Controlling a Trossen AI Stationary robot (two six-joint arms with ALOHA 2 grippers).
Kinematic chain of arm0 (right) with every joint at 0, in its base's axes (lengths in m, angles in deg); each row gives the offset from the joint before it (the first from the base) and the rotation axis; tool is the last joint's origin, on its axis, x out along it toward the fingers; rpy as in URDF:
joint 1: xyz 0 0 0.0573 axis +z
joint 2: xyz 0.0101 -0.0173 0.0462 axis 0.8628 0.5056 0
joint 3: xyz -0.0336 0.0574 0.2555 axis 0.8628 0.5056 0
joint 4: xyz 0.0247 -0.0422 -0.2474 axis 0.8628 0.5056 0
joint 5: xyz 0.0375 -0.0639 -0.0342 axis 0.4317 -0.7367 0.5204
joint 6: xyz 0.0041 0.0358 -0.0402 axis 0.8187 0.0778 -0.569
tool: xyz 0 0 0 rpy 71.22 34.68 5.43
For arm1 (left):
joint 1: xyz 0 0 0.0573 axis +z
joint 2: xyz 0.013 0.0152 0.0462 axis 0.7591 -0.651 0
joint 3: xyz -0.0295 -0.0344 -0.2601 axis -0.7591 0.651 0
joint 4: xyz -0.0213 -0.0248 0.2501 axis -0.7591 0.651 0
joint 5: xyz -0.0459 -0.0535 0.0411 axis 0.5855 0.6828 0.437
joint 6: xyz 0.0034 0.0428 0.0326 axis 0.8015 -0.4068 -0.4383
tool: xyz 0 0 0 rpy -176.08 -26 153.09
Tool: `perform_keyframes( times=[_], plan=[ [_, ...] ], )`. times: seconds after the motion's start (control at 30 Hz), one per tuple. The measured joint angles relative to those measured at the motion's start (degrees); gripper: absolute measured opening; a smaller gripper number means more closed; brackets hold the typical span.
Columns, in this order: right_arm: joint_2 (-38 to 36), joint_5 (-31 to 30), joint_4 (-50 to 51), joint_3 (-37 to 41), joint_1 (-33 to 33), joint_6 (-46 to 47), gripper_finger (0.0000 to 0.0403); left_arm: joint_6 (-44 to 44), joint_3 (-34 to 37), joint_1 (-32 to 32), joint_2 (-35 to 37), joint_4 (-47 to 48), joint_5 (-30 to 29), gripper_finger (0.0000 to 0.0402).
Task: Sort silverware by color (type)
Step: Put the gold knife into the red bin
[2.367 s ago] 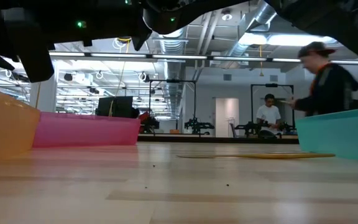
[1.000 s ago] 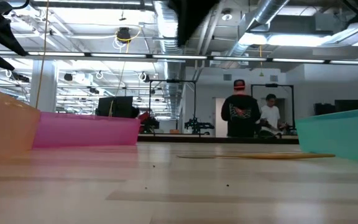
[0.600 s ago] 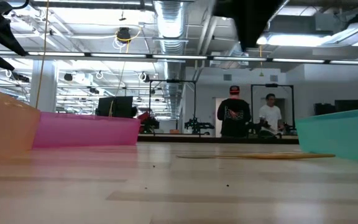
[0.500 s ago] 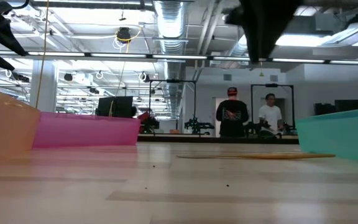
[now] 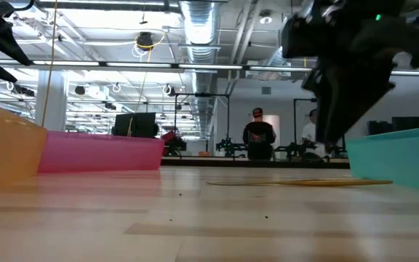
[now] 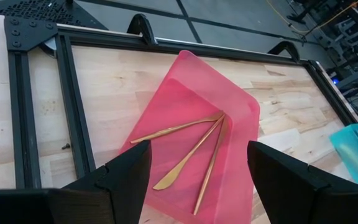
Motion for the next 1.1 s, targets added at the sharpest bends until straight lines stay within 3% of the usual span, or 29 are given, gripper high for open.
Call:
perform_keyframes(
  times=[0.4,0.7,0.87,1.1],
  plan=[
    [2.28,0.46,-4.98,0.71,-1.89,1.19,0.0245,0.0,0.0,-0.01,-0.01,0.0,0.04,0.0247],
    [5.64,0.77,-7.78,0.8,-0.61,2.18,0.0249,0.0,0.0,-0.01,0.0,0.01,0.02,0.0247],
    [10.16,3.5,-9.21,-0.09,-0.86,1.64,0.0249,0.0,0.0,-0.01,-0.01,-0.01,-0.07,0.0247],
    [11.02,6.97,-6.91,-0.02,-1.84,2.7,0.0249,0.0,0.0,0.0,-0.07,-0.04,0.08,0.0247]
  ],
)
